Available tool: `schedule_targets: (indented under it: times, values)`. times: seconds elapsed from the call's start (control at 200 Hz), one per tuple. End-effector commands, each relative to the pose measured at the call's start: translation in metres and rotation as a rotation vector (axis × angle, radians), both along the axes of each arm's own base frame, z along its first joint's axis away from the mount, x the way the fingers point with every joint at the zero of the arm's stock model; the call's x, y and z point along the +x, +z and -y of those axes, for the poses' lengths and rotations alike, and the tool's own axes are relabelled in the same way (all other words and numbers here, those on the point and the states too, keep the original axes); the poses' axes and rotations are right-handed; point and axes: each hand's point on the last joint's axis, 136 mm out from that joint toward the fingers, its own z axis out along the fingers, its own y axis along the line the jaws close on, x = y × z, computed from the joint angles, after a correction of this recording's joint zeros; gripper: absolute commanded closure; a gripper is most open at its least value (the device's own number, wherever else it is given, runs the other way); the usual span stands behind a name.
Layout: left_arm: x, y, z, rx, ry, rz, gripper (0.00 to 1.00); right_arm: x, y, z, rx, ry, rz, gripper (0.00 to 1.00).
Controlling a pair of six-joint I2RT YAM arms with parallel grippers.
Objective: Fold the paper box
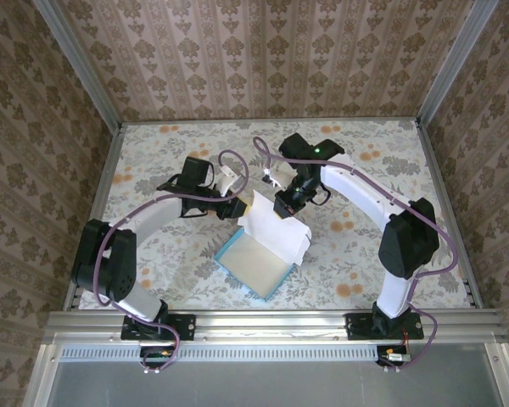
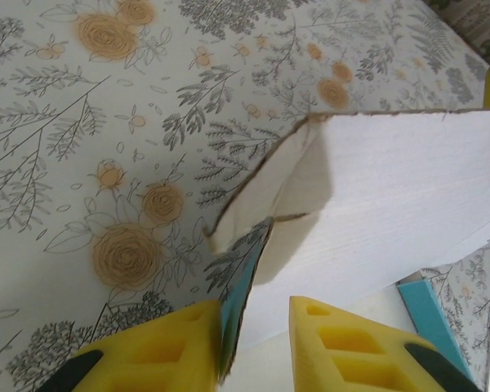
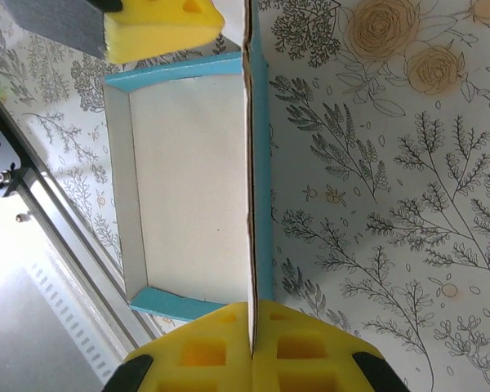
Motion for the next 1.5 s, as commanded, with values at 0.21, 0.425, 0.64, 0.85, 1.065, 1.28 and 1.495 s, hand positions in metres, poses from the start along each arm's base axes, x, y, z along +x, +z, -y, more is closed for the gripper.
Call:
schedule_targets:
  times: [0.21, 0.425, 0.64, 0.85, 1.065, 1.28, 1.495]
  values:
    - [-0.001, 0.000, -0.008, 0.097, 0.026, 0.010, 0.73, 0.001, 0.005, -0.001, -0.057, 0.042, 0.047, 0.95]
    - [0.000, 0.001, -0.007, 0.110, 0.015, -0.001, 0.71, 0.000, 0.004, 0.000, -0.091, 0.054, 0.054, 0.95]
    - [-0.009, -0.001, 0.001, 0.123, -0.023, -0.011, 0.71, -0.001, 0.004, 0.000, -0.101, 0.057, 0.066, 0.95]
    - [-0.007, -0.003, -0.001, 0.152, -0.004, 0.014, 0.80, 0.002, 0.007, -0.003, -0.091, 0.051, 0.095, 0.90]
    - [-0.005, 0.000, -0.008, 0.160, 0.056, 0.053, 0.89, 0.011, 0.026, 0.001, -0.028, -0.054, 0.212, 0.37]
    - [0.000, 0.001, -0.020, 0.150, 0.184, 0.077, 0.88, 0.013, 0.034, 0.038, 0.095, -0.310, 0.269, 0.22]
    - [-0.004, -0.003, -0.029, 0.146, 0.265, 0.053, 0.88, -0.004, 0.034, 0.070, 0.163, -0.484, 0.255, 0.20]
